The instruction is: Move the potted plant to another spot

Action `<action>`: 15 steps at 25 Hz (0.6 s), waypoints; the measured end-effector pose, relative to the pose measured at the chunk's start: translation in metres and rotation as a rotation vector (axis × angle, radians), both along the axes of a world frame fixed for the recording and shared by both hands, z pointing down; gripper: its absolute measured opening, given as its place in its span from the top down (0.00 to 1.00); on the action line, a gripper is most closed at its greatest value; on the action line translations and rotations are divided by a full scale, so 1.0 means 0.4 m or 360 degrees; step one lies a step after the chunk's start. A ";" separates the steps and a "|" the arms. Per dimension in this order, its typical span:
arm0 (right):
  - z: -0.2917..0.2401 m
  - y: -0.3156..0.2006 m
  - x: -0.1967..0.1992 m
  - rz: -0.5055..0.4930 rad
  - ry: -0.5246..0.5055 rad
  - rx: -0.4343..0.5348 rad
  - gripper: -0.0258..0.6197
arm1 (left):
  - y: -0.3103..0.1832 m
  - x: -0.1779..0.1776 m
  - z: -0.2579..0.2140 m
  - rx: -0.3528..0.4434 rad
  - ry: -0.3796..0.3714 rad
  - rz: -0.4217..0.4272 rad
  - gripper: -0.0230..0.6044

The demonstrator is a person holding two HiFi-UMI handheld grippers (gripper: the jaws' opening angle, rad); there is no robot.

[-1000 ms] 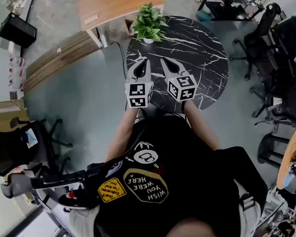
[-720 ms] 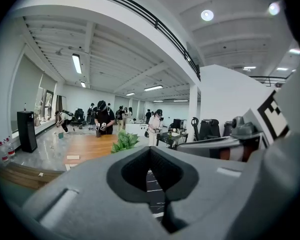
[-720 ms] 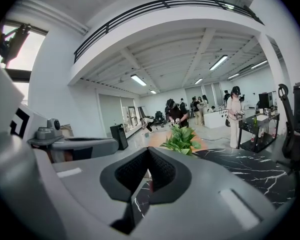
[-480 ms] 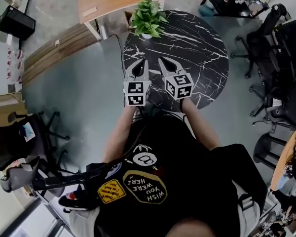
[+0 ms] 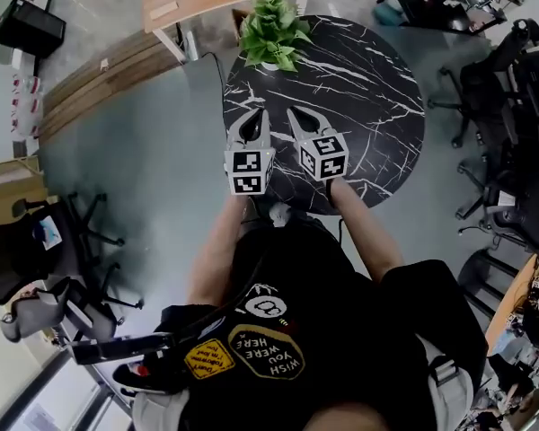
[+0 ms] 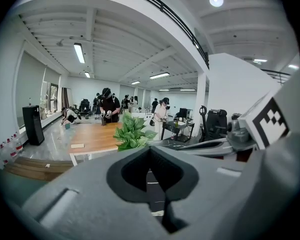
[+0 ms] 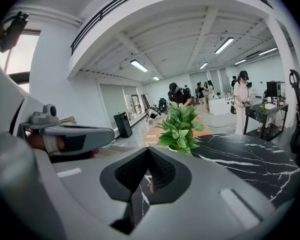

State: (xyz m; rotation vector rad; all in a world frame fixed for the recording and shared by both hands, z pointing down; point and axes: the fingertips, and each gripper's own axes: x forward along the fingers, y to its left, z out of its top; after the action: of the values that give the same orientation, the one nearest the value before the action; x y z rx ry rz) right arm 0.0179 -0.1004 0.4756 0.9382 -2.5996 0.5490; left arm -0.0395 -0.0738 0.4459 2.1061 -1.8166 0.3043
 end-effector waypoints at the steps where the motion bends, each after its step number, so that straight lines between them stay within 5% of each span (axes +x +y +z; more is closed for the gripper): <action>1: 0.018 -0.015 -0.006 0.0011 0.0004 -0.0011 0.96 | -0.012 -0.008 0.013 -0.0006 -0.0011 0.0007 0.96; 10: 0.223 -0.184 -0.096 0.0144 0.0106 -0.0032 0.95 | -0.106 -0.104 0.155 -0.0081 0.0021 0.0094 0.96; 15: 0.354 -0.247 -0.163 0.0159 0.0154 0.0013 0.75 | -0.145 -0.153 0.221 -0.0085 0.0098 0.0112 0.96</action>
State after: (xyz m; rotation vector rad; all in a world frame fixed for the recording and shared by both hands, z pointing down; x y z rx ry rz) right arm -0.0475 -0.1991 0.6172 1.0749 -2.4820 0.5054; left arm -0.1007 -0.1317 0.5344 2.1222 -1.6844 0.2987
